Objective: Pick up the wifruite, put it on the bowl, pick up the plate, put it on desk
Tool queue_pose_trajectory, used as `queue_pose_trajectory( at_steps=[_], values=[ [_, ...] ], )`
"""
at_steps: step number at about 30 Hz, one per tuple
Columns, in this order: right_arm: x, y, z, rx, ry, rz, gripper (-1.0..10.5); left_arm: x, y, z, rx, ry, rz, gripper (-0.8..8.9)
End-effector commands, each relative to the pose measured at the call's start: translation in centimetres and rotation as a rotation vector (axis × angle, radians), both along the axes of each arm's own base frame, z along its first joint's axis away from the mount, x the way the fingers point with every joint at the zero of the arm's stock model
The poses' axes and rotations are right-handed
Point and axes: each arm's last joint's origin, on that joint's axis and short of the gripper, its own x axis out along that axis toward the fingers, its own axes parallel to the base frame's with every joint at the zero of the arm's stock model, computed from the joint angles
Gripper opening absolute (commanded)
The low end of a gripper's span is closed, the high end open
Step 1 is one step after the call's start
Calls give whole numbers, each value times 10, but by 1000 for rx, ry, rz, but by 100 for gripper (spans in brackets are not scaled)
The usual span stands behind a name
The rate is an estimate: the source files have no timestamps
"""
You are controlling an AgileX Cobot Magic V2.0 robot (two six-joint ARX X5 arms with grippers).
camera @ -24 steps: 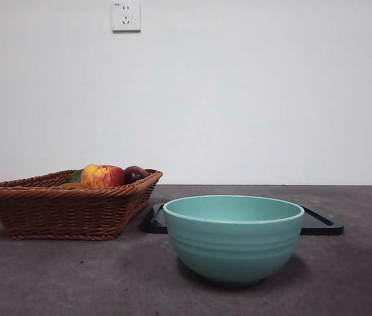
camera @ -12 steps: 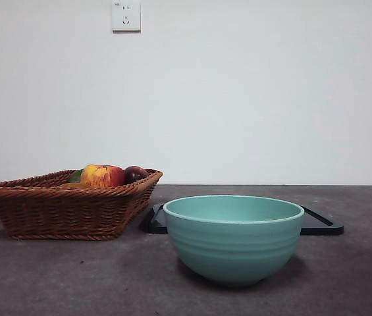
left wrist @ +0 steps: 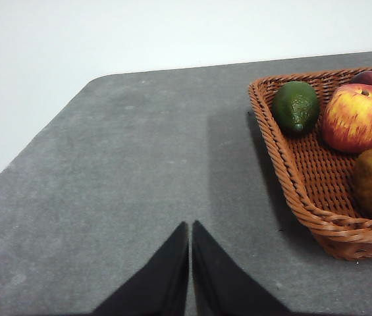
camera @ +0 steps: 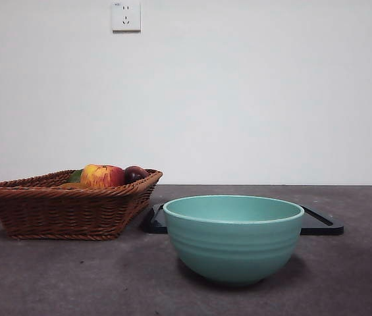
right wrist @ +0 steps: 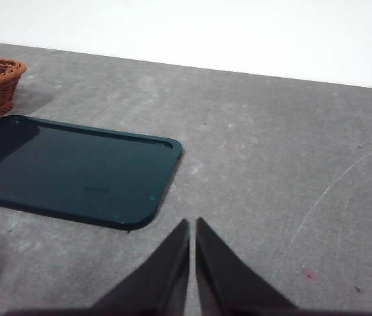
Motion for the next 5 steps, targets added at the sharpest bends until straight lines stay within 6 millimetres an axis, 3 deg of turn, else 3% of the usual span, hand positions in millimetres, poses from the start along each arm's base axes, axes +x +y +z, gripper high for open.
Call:
queue_pose_trajectory(
  at_steps=[1, 5],
  values=[
    [0, 0, -1, 10, 2, 1, 6, 1, 0, -7, -4, 24, 5, 7],
    [0, 0, -1, 10, 2, 1, 6, 1, 0, -7, -4, 24, 5, 7]
  ],
)
